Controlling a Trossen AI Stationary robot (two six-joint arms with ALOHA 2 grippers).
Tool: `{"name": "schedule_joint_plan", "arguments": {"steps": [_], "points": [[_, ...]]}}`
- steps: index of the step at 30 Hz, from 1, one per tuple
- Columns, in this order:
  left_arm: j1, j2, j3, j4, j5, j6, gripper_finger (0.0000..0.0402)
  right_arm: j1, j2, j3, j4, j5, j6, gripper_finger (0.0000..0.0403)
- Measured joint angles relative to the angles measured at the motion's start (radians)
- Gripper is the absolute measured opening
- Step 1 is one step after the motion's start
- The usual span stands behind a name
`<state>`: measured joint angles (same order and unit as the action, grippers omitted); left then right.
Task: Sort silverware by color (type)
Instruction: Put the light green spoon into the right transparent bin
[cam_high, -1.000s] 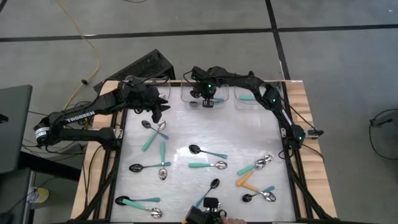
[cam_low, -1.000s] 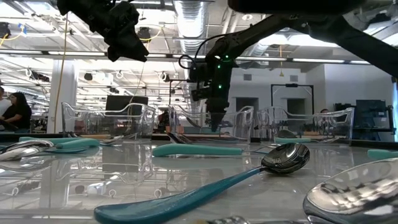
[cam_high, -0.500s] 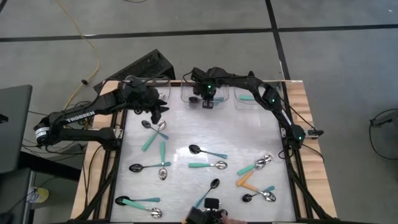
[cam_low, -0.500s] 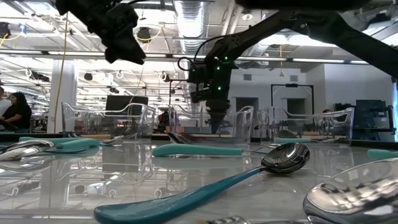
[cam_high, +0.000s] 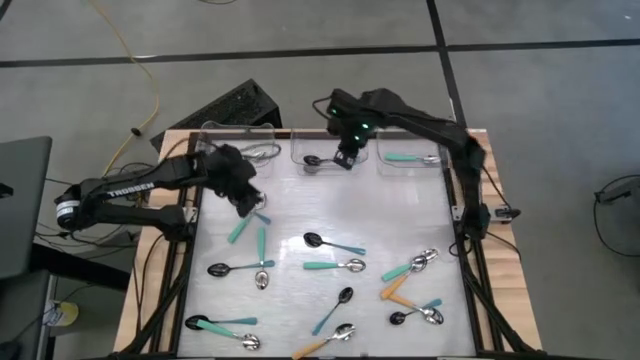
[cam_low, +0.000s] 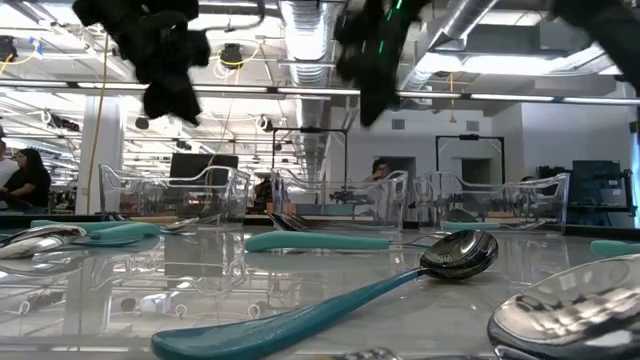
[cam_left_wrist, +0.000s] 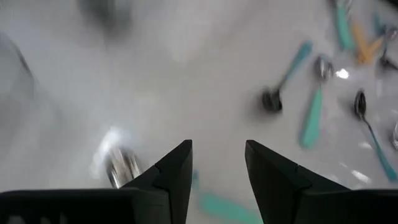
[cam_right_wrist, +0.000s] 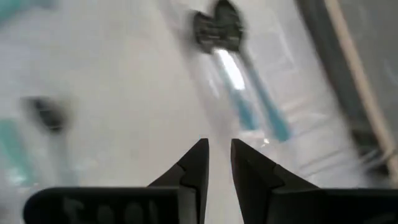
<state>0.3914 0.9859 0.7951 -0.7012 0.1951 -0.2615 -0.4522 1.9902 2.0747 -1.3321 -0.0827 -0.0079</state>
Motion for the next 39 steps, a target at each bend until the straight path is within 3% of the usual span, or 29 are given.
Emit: {"name": "schedule_joint_plan", "arguments": {"steps": [3,6,11,24,31,39], "points": [[-0.075,0.014,-0.038,-0.041,-0.06,-0.108,0.0132,0.086,-0.104,0.0,-0.059,-0.003,0.056,0.0093],[-0.143,0.037,-0.066,-0.11,-0.19,-0.182,0.0132,0.19,-0.207,-0.003,-0.079,-0.004,0.056,0.0093],[-0.173,0.096,-0.067,-0.214,-0.368,-0.32,0.0132,0.339,-0.38,-0.088,-0.007,-0.031,0.037,0.0093],[-0.173,0.336,-0.067,-0.152,-0.318,-0.43,0.0132,0.544,-0.799,-0.551,0.314,-0.025,0.121,0.0093],[-0.174,0.456,-0.067,-0.107,-0.315,-0.435,0.0132,0.551,-0.884,-0.628,0.324,-0.025,0.168,0.0093],[-0.181,0.547,-0.06,-0.069,-0.28,-0.374,0.0129,0.535,-0.891,-0.636,0.326,-0.024,0.157,0.0093]]}}
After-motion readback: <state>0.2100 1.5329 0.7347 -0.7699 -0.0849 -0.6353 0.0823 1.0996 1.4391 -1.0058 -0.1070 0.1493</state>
